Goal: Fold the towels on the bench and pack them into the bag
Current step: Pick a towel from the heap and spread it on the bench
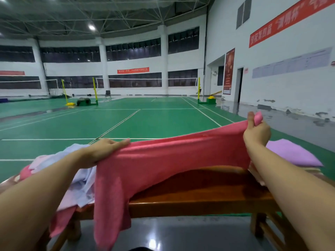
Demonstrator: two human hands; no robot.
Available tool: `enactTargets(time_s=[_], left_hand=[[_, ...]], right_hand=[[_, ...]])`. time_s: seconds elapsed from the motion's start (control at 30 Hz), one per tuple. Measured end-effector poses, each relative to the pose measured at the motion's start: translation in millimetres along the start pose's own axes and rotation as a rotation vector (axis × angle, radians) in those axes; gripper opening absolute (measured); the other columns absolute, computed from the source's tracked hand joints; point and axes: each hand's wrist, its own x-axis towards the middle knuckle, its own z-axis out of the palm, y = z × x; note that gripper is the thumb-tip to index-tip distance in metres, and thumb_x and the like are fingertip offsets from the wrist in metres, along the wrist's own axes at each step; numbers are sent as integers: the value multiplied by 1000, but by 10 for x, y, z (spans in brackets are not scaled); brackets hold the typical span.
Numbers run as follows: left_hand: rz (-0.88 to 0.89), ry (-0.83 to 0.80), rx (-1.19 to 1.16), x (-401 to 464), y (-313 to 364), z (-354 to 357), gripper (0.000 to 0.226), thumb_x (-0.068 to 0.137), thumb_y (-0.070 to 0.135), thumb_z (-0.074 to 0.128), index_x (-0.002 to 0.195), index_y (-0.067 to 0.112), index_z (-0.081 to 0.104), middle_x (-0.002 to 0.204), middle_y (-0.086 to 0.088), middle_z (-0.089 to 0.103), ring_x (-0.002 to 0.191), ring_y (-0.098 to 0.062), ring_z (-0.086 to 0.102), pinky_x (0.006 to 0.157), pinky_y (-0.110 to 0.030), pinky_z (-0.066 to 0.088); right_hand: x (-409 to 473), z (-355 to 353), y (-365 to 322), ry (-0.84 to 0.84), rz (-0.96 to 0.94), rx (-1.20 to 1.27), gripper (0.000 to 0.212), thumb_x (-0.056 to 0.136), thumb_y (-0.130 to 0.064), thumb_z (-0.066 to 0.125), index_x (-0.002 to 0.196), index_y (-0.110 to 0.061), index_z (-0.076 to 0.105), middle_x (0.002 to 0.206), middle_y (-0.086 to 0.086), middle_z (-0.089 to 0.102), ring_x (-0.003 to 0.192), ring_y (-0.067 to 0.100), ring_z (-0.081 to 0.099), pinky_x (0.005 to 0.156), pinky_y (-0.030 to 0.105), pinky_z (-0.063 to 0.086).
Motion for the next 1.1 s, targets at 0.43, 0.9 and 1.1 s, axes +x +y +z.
enactTargets(time_s=[0.43, 0.9, 1.1], left_hand=[[27, 321, 535, 924, -232, -174, 44, 100, 43, 59, 78, 7, 70, 66, -8, 63, 63, -25, 56, 60, -31, 41], [509, 614, 149, 1828, 1010, -160, 39, 107, 36, 45, 84, 6, 54, 73, -1, 49, 66, -14, 43, 63, -36, 33], [576, 630, 211, 1759, 716, -2, 50, 100, 48, 50, 70, 8, 53, 65, -10, 52, 64, -23, 46, 62, -43, 38]], right_hand=[[-112, 570, 389, -127, 112, -88, 71, 96, -71, 37, 117, -10, 67, 118, 19, 68, 111, 40, 61, 98, 48, 43], [705, 1038, 387, -82, 40, 24, 58, 102, -55, 44, 85, -2, 58, 85, 16, 55, 81, 29, 52, 72, 35, 34], [645, 870, 543, -39, 93, 51, 62, 101, -59, 44, 82, -1, 56, 86, 21, 58, 83, 34, 56, 72, 37, 37]])
